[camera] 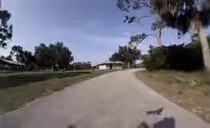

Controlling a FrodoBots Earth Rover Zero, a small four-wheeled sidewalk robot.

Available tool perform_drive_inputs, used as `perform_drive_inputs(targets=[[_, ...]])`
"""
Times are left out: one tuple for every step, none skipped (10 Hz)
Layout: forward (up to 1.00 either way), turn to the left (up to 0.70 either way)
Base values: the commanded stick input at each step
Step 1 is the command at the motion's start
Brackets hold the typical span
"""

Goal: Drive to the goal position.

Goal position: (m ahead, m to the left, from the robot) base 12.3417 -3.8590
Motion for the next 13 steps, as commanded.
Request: perform_drive_inputs(targets=[[1.0, -0.01], [1.0, -0.07], [1.0, -0.12], [1.0, -0.19], [1.0, -0.23], [1.0, -0.23], [1.0, -0.23], [1.0, -0.23], [1.0, -0.23], [1.0, -0.23], [1.0, -0.23], [1.0, -0.16], [1.0, -0.08]])
